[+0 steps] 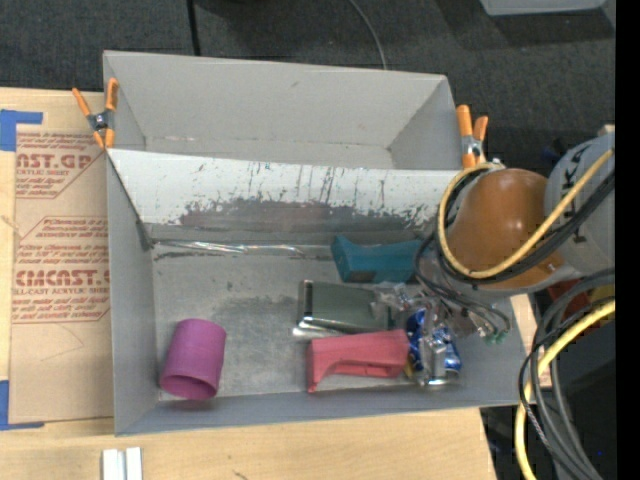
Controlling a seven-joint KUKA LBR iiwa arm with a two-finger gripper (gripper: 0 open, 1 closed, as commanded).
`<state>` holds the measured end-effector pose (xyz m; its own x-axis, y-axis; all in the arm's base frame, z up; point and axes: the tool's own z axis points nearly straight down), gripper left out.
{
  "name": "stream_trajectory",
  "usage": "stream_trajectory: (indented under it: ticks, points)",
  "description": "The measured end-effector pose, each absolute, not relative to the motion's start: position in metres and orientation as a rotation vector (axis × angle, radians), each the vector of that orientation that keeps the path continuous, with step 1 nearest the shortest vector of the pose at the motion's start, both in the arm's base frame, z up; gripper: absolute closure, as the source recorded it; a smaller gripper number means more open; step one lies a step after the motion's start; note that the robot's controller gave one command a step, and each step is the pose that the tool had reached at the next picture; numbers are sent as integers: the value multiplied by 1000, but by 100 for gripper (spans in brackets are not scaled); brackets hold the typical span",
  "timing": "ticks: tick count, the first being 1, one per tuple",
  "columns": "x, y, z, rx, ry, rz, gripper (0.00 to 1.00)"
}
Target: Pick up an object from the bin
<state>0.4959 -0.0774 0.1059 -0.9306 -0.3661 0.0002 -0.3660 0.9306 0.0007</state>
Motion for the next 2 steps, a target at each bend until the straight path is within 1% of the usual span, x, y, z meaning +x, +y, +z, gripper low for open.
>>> stream_trajectory:
  ticks: [1,2]
  points:
    - [495,-66,88,846,-3028,1,0]
    - [512,-38,78,1117,-2969,20,100]
